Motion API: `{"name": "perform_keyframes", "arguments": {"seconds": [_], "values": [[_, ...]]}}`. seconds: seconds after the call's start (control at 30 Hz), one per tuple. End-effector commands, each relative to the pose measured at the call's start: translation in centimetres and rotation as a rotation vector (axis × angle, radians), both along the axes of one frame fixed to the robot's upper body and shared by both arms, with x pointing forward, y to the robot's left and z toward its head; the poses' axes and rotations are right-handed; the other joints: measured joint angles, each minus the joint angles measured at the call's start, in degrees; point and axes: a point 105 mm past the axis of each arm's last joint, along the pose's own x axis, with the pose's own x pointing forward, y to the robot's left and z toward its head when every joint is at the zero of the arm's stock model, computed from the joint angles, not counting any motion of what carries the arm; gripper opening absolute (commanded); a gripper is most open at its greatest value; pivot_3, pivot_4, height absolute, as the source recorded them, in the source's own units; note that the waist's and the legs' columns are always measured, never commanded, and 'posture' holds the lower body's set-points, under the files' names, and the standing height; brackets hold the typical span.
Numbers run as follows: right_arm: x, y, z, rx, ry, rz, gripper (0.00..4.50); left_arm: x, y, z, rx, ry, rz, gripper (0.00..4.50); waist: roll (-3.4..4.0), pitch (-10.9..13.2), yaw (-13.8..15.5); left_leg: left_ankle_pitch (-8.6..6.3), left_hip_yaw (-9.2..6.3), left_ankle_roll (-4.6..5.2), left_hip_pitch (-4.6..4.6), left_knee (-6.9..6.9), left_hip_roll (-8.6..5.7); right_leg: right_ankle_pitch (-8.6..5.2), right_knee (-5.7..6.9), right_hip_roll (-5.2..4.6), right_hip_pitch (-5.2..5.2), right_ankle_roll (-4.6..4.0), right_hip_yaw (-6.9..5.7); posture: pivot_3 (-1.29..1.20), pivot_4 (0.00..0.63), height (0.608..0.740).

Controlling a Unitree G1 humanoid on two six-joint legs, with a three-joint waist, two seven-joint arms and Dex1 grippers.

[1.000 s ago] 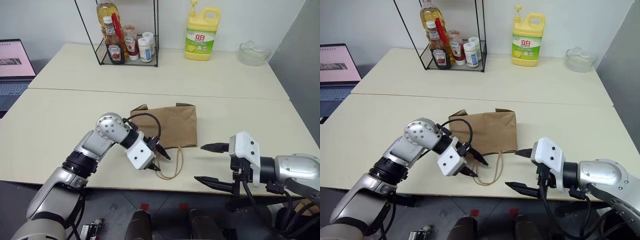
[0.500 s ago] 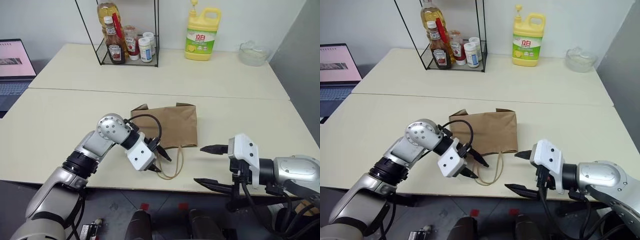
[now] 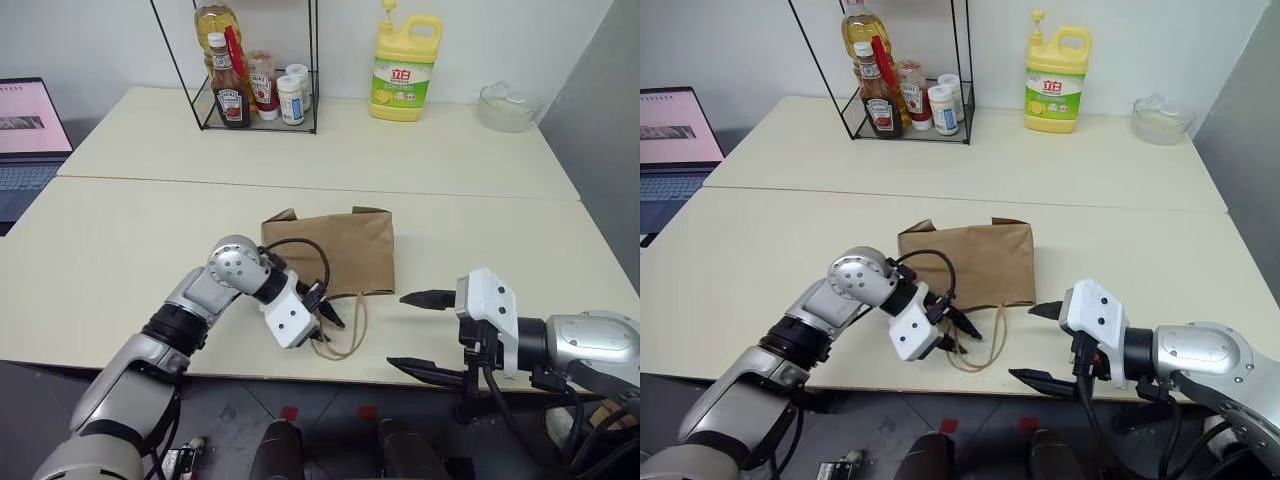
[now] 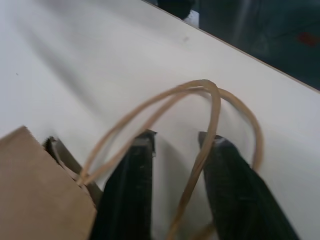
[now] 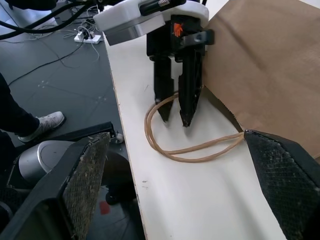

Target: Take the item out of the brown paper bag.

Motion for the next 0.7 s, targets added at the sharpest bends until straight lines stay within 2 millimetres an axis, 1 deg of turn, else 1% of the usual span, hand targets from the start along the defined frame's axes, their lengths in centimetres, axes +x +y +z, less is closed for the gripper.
{"name": "perform_keyframes", "arguments": {"seconds": [0.03, 0.07, 0.1, 0.17, 0.23, 0.3, 0.47, 0.6, 0.7], "values": [[-0.4, 0.3, 0.3, -0.009, -0.050, 0.019, 4.50, -0.1, -0.5, 1.0, -0.050, -0.018, -0.004, 0.17, 0.00, 0.0, 0.0, 0.00, 0.00, 0.00, 0.01, 0.00, 0.00, 0.00, 0.00, 0.00, 0.00, 0.00, 0.00, 0.00, 0.150, 0.740], [-0.4, 0.3, 0.2, -0.017, -0.057, 0.021, 4.50, -0.1, -0.6, 1.1, -0.056, -0.015, -0.002, 0.06, 0.00, 0.0, 0.0, 0.00, 0.00, 0.00, 0.01, 0.00, 0.00, 0.00, 0.00, 0.00, 0.00, 0.00, 0.01, 0.00, 0.150, 0.740], [-0.4, 0.2, 0.0, -0.035, -0.072, 0.025, 4.50, -0.2, -0.6, 1.2, -0.066, -0.003, 0.010, 0.06, 0.00, 0.0, 0.0, 0.00, 0.00, 0.00, 0.01, 0.00, 0.00, 0.00, 0.01, 0.00, 0.00, 0.00, 0.01, 0.00, 0.150, 0.740], [-0.4, 0.4, -0.5, -0.069, -0.109, 0.038, 4.50, 0.0, -0.5, 2.0, -0.117, 0.048, 0.073, 0.06, 0.00, 0.0, 0.0, 0.00, 0.00, 0.00, 0.01, 0.00, 0.00, 0.00, 0.00, 0.00, 0.00, 0.00, 0.00, 0.00, 0.150, 0.740], [-0.5, 0.8, -0.9, -0.100, -0.168, 0.064, 4.50, 0.6, -0.3, 3.0, -0.171, 0.115, 0.169, 0.06, 0.00, 0.0, -0.1, 0.00, 0.00, 0.00, 0.01, -0.01, 0.00, 0.00, 0.00, 0.00, -0.01, 0.01, 0.00, 0.00, 0.150, 0.740], [-0.9, 0.9, -1.8, -0.159, -0.219, 0.126, 4.50, 1.3, -0.1, 4.0, -0.222, 0.170, 0.259, 0.06, 0.00, 0.0, 0.0, 0.00, -0.01, 0.00, 0.01, -0.01, 0.00, -0.01, 0.01, 0.00, -0.01, 0.02, -0.01, 0.00, 0.150, 0.740], [-1.8, 0.2, -4.2, -0.318, -0.318, 0.307, 4.50, 2.1, 0.0, 5.2, -0.281, 0.224, 0.355, 0.06, 0.00, 0.0, 0.0, 0.00, -0.01, 0.00, 0.01, 0.00, 0.00, -0.01, -0.03, 0.00, 0.00, 0.02, -0.02, 0.00, 0.150, 0.740], [-1.0, 1.0, -4.6, -0.332, -0.476, 0.388, 4.50, 1.9, 0.1, 5.2, -0.284, 0.233, 0.372, 0.06, 0.00, 0.0, -0.1, 0.00, -0.01, 0.00, 0.05, 0.00, 0.01, -0.01, -0.01, 0.00, 0.01, 0.02, -0.01, 0.00, 0.150, 0.740], [0.3, 2.2, -4.8, -0.334, -0.656, 0.432, 4.50, 1.8, -0.2, 5.3, -0.310, 0.260, 0.387, 0.06, 0.00, 0.0, -0.2, 0.00, -0.01, -0.01, 0.06, -0.01, 0.01, -0.01, 0.00, 0.01, 0.01, 0.02, -0.01, 0.00, 0.150, 0.740]]}}
